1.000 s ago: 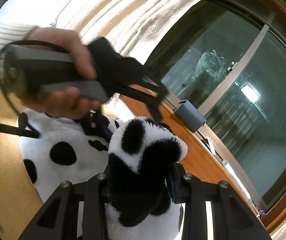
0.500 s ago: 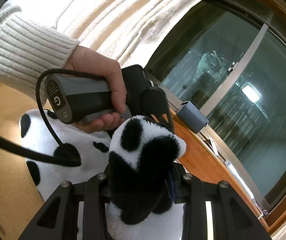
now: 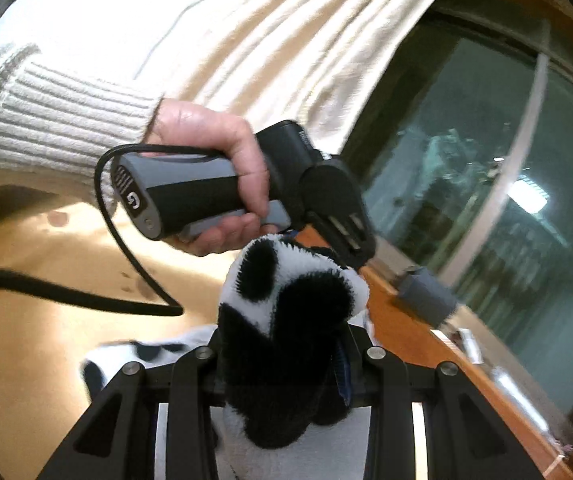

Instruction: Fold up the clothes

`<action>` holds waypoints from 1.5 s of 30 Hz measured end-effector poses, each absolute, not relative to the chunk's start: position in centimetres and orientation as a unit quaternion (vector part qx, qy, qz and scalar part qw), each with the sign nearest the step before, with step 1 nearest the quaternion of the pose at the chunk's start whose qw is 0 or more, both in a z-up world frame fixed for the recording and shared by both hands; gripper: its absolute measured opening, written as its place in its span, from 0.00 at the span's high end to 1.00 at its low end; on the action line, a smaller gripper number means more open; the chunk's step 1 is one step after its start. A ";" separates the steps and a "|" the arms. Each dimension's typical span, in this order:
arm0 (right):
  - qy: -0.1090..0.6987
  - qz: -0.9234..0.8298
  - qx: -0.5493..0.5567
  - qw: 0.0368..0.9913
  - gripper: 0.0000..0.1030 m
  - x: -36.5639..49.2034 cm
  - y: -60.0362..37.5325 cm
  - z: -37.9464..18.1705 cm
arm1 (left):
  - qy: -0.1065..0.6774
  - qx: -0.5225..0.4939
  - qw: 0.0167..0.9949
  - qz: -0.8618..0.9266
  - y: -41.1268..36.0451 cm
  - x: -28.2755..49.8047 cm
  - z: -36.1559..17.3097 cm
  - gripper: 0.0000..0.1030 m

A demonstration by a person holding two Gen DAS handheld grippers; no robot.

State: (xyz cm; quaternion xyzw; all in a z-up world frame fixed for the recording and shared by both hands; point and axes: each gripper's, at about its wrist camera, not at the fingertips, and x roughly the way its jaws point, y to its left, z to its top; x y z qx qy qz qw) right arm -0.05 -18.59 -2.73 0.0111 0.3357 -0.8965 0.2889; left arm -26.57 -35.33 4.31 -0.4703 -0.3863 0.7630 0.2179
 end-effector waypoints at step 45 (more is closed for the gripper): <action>0.203 -0.848 0.311 0.379 0.34 -4.0 -9.3 -6.9 | -0.246 -0.382 0.252 0.854 -31.1 -11.2 1.2 0.13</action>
